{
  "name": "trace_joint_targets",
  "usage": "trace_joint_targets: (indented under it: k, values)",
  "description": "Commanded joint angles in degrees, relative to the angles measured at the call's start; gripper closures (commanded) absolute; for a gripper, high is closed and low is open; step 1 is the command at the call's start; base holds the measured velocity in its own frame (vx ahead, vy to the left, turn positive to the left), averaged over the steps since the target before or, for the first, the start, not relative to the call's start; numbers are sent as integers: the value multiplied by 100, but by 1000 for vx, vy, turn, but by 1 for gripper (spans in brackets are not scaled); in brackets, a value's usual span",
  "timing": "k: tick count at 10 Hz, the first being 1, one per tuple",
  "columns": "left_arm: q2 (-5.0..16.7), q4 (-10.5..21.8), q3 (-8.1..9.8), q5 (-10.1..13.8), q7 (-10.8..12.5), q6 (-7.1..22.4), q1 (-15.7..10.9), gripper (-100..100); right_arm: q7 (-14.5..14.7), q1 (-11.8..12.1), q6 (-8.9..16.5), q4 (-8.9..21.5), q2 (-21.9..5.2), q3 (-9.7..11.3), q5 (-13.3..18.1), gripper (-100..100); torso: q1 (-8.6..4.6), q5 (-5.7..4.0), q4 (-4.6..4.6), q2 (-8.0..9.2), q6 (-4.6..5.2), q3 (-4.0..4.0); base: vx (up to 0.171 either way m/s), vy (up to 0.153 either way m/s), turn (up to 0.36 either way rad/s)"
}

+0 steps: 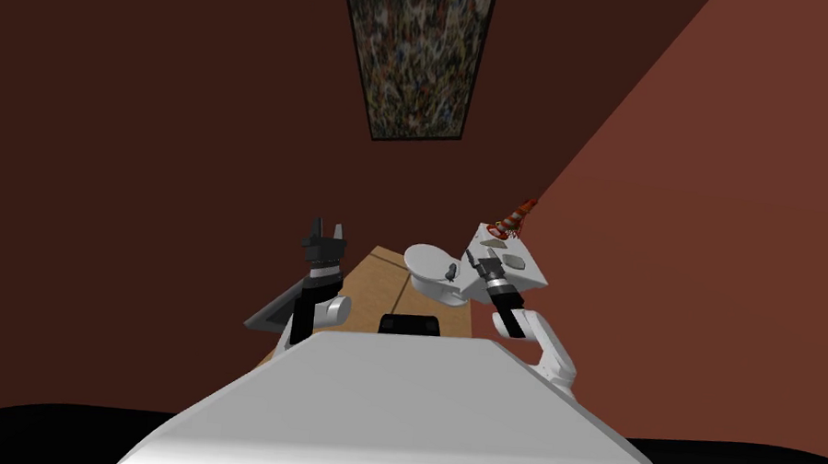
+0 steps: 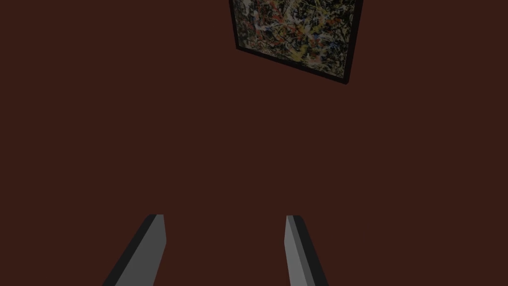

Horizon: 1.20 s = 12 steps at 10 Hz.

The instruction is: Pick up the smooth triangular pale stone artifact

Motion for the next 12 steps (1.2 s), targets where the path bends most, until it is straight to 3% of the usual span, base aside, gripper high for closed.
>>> trace_joint_targets:
  k: [1,2,4,5,7,8,12]
  values:
    - [0,0,0,0,0,0,0,0,286,-40,216,183,-181,-93,286,-100,0,0,0,0,0,0,-2,85,7]
    - [0,0,0,0,0,0,0,0,346,-40,216,183,-181,-93,345,-100,9,2,-1,-4,1,-2,0,54,-5]
    - [0,0,0,0,0,0,0,0,714,-85,462,463,-367,-184,728,-100,-7,-1,-2,-11,0,-6,30,32,35]
    - [0,0,0,0,0,0,1,0,751,-85,462,463,-367,-184,747,-100,-8,-1,-4,-20,0,-11,39,23,11]
    - [0,0,0,0,0,0,1,0,1143,-135,731,771,-570,-264,1131,-100,-13,-3,-5,-22,0,-13,56,29,34]
    - [0,0,0,0,0,0,1,0,1143,-135,731,771,-570,-264,1131,-100,-9,-1,-7,-32,0,-18,58,29,10]
    - [0,0,1,0,0,0,1,0,1849,-238,1303,1414,-1016,-389,1834,-100,-10,-2,-10,-46,-1,-26,91,34,35]
